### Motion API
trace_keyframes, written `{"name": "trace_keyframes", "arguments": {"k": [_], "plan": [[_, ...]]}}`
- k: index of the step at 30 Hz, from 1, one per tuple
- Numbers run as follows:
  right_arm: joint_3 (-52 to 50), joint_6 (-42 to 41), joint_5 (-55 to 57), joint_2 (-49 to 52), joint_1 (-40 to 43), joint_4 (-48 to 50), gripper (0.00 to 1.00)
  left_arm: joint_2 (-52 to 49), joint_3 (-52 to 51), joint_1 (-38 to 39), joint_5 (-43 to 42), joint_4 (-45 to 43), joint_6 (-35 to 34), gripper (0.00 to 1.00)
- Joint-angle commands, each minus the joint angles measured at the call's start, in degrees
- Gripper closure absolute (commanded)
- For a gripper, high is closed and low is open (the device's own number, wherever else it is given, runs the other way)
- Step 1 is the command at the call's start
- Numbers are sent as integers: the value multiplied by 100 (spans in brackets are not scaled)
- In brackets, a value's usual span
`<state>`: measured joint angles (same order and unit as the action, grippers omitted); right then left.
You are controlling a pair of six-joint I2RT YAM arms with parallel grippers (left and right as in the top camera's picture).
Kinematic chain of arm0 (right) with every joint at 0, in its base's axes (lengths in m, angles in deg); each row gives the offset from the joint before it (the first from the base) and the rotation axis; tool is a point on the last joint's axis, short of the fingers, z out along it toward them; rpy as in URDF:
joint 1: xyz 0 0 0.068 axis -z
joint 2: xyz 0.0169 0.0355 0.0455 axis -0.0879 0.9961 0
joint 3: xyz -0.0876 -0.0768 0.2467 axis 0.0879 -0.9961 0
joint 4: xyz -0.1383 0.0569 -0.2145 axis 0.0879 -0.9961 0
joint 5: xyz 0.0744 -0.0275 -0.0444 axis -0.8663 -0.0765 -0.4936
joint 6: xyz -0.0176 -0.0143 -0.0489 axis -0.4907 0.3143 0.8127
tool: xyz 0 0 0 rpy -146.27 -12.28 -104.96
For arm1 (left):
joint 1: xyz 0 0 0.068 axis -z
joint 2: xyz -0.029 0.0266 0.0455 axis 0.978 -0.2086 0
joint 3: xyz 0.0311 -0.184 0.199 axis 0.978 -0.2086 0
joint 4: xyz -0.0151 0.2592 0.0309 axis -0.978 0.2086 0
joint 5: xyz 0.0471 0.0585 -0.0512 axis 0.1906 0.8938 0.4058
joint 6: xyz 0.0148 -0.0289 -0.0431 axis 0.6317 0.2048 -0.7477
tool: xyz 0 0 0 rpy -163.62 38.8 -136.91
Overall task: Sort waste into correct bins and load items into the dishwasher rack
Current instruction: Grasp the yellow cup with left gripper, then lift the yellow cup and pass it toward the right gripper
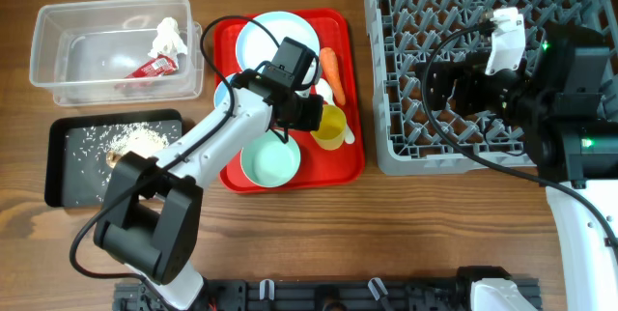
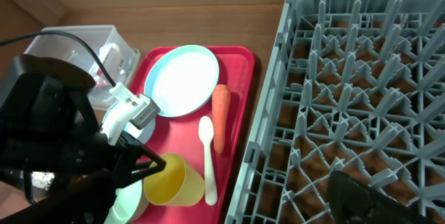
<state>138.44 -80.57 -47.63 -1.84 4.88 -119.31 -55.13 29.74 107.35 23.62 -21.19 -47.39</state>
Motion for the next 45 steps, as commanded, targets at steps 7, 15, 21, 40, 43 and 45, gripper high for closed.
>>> {"name": "trace_keyframes", "arguments": {"k": [7, 15, 21, 40, 43, 45], "plan": [[146, -20, 39, 37, 15, 24, 0, -74, -2, 205, -72, 57, 42, 96], [146, -42, -116, 37, 15, 92, 0, 437, 232, -476, -1582, 118, -149, 96], [146, -46, -887, 37, 13, 411, 0, 828, 299, -1567, -4367, -726, -435, 96], [146, -87, -4802, 1331, -356, 2911, 0, 828, 299, -2166, -7576, -3735, -2232, 96], [146, -192, -4804, 1537, -605, 3058, 0, 828, 299, -2114, -7519, -3733, -2229, 96], [146, -195, -4784, 1692, -815, 3165, 0, 828, 299, -2065, -7410, -3740, -2232, 96]]}}
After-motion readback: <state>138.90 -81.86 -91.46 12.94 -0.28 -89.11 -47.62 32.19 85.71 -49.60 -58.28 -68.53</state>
